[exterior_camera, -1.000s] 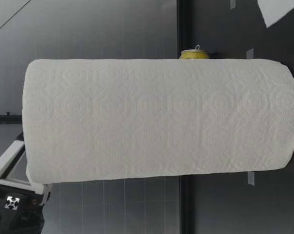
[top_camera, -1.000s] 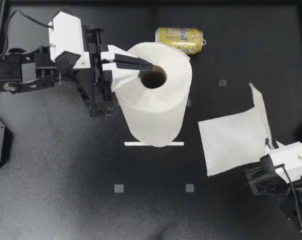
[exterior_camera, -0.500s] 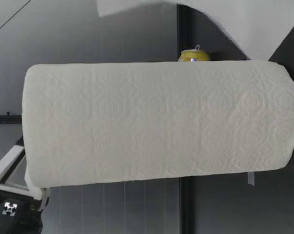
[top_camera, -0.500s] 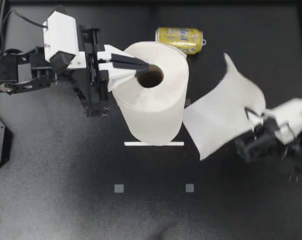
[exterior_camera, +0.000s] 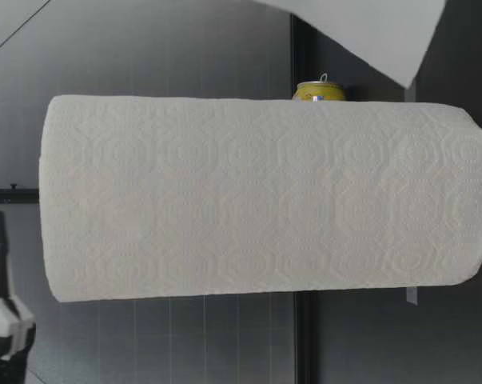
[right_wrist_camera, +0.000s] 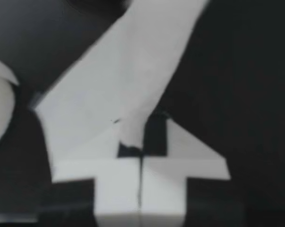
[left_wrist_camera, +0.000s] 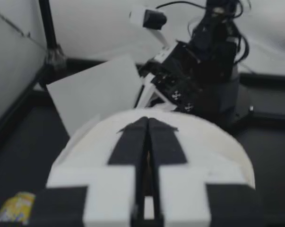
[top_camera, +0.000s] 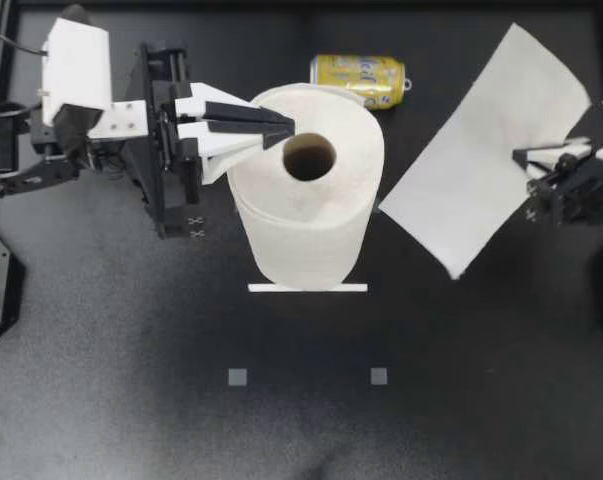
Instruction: Pick up a piece of paper towel and place it on the spilled liquid.
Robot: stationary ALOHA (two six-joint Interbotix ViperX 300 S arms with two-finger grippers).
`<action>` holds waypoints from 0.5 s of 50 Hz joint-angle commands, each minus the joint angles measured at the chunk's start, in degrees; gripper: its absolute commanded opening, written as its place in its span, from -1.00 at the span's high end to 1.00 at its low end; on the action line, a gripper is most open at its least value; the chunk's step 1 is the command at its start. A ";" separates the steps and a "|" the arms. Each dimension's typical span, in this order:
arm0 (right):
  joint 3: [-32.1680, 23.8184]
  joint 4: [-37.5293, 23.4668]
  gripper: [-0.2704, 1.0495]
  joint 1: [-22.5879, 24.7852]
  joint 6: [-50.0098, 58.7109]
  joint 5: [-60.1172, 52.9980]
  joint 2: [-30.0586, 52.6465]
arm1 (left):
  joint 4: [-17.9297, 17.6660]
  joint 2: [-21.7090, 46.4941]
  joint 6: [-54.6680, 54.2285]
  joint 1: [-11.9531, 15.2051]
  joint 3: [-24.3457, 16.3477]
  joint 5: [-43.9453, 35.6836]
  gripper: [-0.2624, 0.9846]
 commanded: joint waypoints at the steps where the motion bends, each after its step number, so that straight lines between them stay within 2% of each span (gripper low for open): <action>1: -1.14 0.26 0.79 -6.50 -4.66 -5.45 -1.85 | 0.09 -1.41 0.09 -0.26 -0.53 -1.49 0.48; 7: -2.90 1.67 0.79 -16.79 -13.80 -13.36 0.62 | 0.09 -2.02 0.00 -0.62 -0.26 -2.37 0.48; 17: -5.89 2.20 0.79 -29.27 -22.94 -24.17 11.34 | 0.09 -2.99 -0.26 -1.23 0.35 -2.55 0.48; 25: -9.23 2.11 0.79 -33.13 -27.86 -26.28 20.74 | 0.09 -4.04 -0.18 -1.23 0.79 -2.55 0.48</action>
